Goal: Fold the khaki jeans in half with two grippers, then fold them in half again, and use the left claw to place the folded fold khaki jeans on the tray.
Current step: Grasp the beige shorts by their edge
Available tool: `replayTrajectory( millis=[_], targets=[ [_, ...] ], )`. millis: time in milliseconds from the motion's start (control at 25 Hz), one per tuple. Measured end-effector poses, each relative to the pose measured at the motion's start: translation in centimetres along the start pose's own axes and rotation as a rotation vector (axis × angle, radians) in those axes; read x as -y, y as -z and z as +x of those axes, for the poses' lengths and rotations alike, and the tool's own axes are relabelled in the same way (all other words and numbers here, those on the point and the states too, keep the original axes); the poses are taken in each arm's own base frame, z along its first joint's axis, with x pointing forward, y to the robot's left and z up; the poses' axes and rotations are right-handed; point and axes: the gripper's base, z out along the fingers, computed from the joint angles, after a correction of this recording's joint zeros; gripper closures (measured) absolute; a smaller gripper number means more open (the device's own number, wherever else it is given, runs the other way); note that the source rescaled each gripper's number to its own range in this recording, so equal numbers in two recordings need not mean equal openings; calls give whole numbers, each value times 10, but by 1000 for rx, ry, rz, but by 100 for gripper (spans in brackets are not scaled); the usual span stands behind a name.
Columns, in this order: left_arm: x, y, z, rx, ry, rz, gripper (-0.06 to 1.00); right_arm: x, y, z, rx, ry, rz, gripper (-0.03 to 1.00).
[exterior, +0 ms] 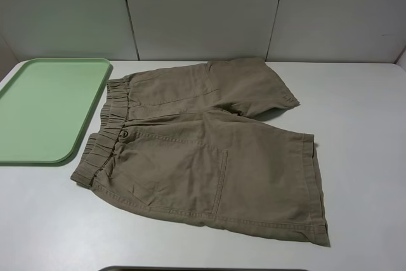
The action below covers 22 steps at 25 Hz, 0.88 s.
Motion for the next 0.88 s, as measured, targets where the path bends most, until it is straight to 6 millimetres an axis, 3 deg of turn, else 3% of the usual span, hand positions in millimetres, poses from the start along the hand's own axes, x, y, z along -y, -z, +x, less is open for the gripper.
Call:
replayTrajectory(
  millis=[480,880],
  targets=[
    [0,0,0,-2,-35,37,-4,0,0,0,0,9,-3,-3],
    [-3,-1,-1,20,-478,271,-4,-8,1,1,14,258,-235,-3]
  ],
)
